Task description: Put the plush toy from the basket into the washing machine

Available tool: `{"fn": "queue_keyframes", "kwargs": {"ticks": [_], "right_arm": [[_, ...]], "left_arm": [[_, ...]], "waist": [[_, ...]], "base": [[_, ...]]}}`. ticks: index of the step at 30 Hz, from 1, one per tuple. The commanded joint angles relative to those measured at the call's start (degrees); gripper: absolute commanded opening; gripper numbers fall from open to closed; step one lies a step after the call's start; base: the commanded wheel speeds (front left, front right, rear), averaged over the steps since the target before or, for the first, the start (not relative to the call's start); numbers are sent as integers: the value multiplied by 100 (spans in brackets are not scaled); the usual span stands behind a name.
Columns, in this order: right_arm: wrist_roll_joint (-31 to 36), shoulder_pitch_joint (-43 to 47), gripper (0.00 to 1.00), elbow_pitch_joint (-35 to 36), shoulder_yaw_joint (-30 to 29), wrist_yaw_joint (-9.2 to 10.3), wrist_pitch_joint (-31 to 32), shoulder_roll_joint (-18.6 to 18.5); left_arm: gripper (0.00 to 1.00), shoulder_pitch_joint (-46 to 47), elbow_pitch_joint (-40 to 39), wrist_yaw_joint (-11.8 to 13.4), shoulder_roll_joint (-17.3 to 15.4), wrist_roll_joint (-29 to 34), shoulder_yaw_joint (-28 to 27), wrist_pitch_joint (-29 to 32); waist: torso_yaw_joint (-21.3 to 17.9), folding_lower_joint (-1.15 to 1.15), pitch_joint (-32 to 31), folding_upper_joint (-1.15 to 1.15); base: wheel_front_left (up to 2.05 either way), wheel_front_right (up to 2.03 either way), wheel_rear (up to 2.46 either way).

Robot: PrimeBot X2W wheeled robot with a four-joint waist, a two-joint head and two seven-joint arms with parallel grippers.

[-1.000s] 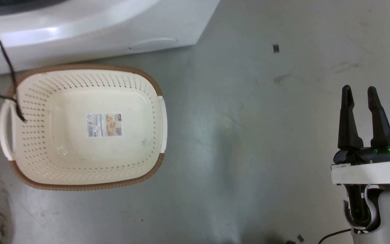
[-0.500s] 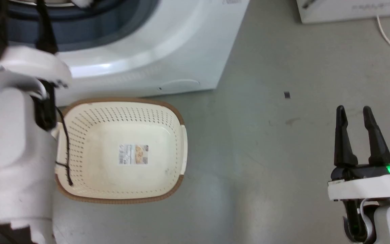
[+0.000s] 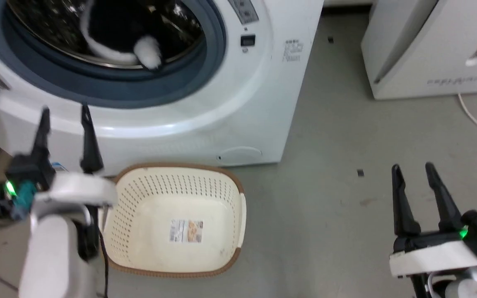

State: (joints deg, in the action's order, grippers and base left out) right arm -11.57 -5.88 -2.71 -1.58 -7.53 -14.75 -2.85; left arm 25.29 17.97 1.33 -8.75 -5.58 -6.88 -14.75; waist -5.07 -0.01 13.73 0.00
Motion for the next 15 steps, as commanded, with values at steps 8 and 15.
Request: {"fn": "queue_keyframes", "kwargs": {"ticks": [8, 15], "right_arm": [[195, 469, 100, -65, -70, 4, -25, -3], [312, 805, 100, -126, -94, 4, -25, -3]], "left_arm": [[100, -1318, -610, -66, 382, 121, 15, -25], [100, -2156, -970, -217, 527, 83, 108, -25]], "waist": [[339, 1, -780, 0], [484, 1, -1190, 0]], "base": [[0, 0, 0], [0, 0, 0]]}}
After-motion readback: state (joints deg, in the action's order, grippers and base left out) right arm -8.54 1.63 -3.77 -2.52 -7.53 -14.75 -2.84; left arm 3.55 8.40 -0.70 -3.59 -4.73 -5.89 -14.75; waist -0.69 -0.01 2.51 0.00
